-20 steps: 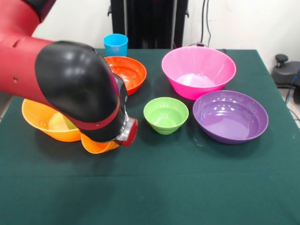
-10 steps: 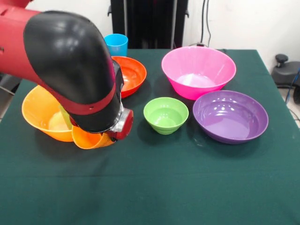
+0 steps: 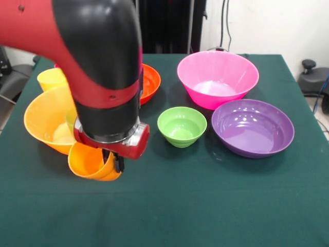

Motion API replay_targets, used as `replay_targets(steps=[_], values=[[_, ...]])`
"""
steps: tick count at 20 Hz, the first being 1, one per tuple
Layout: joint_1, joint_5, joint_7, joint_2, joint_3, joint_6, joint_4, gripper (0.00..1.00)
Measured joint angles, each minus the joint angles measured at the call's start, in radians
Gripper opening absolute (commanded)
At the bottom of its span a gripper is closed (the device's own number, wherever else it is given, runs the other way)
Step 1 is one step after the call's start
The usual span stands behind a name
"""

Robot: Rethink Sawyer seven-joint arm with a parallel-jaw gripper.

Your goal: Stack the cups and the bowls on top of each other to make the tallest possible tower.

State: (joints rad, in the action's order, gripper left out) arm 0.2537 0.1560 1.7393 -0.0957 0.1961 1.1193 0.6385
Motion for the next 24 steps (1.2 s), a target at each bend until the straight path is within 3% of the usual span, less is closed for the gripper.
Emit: replay_targets(steps=[8,9,16,21,24], values=[[-0.034,-0.03,0.0,-0.132,0.028,-0.092,0.169,0.0],[-0.034,-0.035,0.0,-0.186,0.04,-0.094,0.228,0.0],[-0.033,-0.046,0.0,-0.336,0.08,-0.104,0.369,0.0],[-0.03,-0.076,0.0,-0.428,0.101,-0.189,0.468,0.0],[-0.013,-0.104,0.0,-0.49,0.103,-0.319,0.567,0.0]])
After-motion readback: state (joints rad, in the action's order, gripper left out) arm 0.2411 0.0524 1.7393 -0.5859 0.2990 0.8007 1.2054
